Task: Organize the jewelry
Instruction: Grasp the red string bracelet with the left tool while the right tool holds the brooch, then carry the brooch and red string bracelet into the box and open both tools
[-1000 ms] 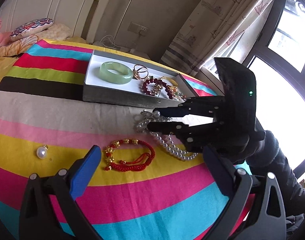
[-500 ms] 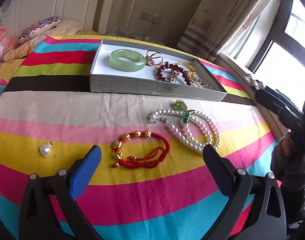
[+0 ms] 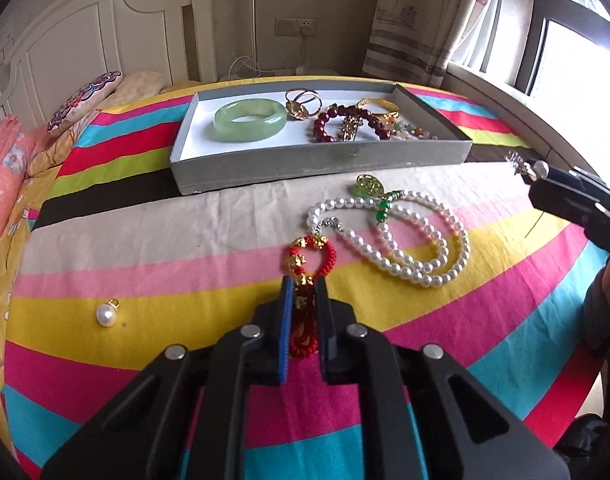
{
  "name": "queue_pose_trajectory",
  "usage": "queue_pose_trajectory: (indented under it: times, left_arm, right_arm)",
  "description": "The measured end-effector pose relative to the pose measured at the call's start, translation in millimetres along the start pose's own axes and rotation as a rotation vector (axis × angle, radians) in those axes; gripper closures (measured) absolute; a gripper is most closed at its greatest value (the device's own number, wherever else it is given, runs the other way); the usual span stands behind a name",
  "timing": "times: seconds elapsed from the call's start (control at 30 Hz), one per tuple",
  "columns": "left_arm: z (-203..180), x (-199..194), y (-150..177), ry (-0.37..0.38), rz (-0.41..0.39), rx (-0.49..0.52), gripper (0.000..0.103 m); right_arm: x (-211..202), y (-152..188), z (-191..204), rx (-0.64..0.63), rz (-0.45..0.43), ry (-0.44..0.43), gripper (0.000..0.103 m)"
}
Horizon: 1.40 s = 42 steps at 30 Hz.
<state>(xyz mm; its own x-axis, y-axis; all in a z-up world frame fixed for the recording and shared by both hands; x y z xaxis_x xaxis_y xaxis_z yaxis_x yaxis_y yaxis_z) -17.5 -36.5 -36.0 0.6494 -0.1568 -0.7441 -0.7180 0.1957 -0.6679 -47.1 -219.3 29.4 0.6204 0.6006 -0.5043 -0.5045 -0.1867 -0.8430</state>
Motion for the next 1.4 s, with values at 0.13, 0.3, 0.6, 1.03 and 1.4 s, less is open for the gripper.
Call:
queue_pose_trajectory:
  times: [0.13, 0.3, 0.6, 1.03, 1.4]
  left_arm:
    - [2.3, -14.5, -2.4, 0.015, -0.075, -0.026, 0.096]
    - [9.1, -24.2, -3.5, 0.011, -0.116, -0.063, 0.096]
    - [-1.2, -39.9, -10.2, -0.003, -0.157, -0.027, 0.096]
    - [-3.7, -53.2, -68.0, -0.029, -0.226, 0.045, 0.096]
    - [-1.9, -16.5, -153.0, 0.057, -0.256, -0.029, 0.096]
  right_arm:
    - [-1.9, 0.3, 0.1, -0.001, -0.015, 0.005, 0.071]
    - [-6.9, -0.5, -1.1, 0.014, -0.041, 0.005, 0.071]
    - [-11.0, -3.0, 3.1, 0.011, -0.059, 0.003, 0.071]
    - [-8.8, -36.1, -7.5, -0.020, -0.085, 0.037, 0.071]
    - [50.4, -72.6, -68.7, 0.091, -0.018, 0.097, 0.071]
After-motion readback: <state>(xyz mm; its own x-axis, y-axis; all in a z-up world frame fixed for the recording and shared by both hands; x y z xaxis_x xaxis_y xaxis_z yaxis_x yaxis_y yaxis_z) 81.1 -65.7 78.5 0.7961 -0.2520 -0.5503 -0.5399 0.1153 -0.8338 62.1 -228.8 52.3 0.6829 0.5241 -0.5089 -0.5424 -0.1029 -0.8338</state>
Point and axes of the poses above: each gripper's, at about its wrist camera, not at the fingertips, and x roughly the way its jaws point, z to its left, y to its underside, the point moved 6 cm from there along x, roughly the way its jaws point, and after that the axes turned 5 degrees about -y, right-handed, at the moved point
